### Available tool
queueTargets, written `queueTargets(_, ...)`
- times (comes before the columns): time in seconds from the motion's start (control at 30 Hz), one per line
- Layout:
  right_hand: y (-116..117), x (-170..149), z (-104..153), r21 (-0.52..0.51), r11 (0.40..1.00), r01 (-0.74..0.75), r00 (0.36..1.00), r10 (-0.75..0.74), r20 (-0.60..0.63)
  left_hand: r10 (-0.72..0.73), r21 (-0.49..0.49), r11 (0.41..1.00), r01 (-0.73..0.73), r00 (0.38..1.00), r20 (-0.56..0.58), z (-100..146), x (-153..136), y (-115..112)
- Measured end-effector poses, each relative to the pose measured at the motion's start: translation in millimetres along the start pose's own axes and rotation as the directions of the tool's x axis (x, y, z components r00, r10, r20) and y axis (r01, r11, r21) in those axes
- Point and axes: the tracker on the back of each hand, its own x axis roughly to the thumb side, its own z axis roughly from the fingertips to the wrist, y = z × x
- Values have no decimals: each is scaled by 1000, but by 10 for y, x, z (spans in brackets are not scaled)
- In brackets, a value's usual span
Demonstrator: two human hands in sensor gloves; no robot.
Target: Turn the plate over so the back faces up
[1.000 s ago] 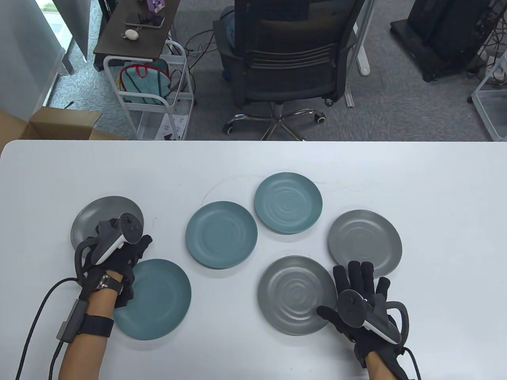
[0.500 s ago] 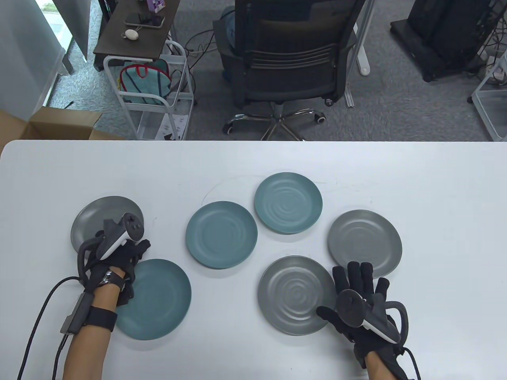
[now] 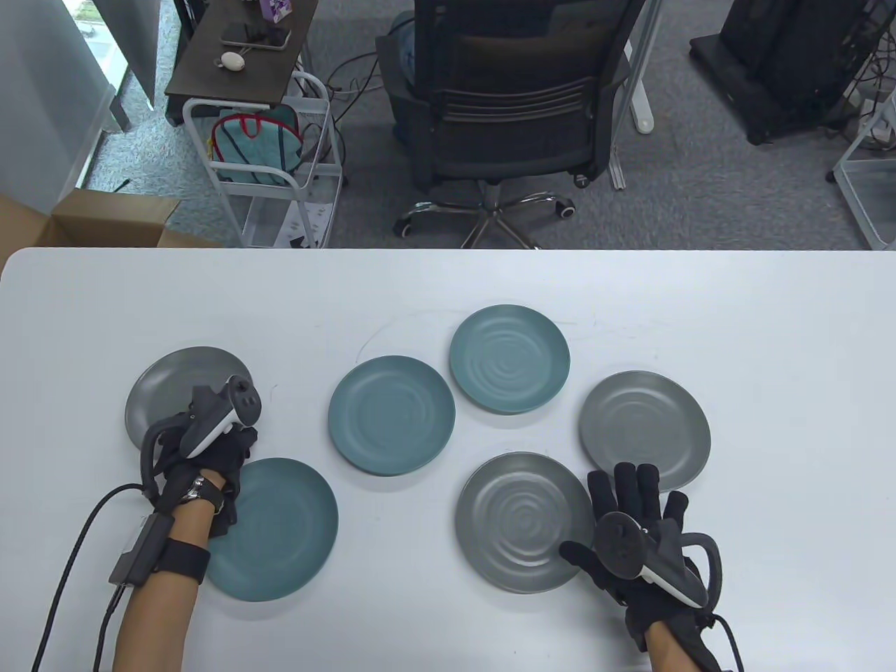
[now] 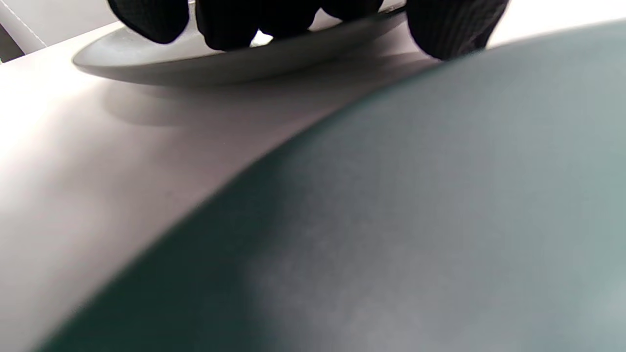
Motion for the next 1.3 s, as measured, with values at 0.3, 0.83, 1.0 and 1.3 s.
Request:
queueTargets(0.3, 1, -3, -2, 0, 1000, 6, 1000, -6, 3, -11, 40, 999, 11, 1000, 19, 7, 61, 14)
queueTargets(0.83, 4, -12, -2, -3, 1000, 30, 999, -30, 15, 80, 50, 995, -83, 994, 72, 162, 104, 175)
queueTargets(1.0, 8, -11, -3, -1, 999, 40, 999, -40, 22, 122, 66, 990, -128, 988, 99, 230, 131, 245)
queueTargets(1.3, 7, -11, 3, -5, 999, 52, 998, -51, 30, 231, 63, 968, -243, 961, 150, 325, 147, 360)
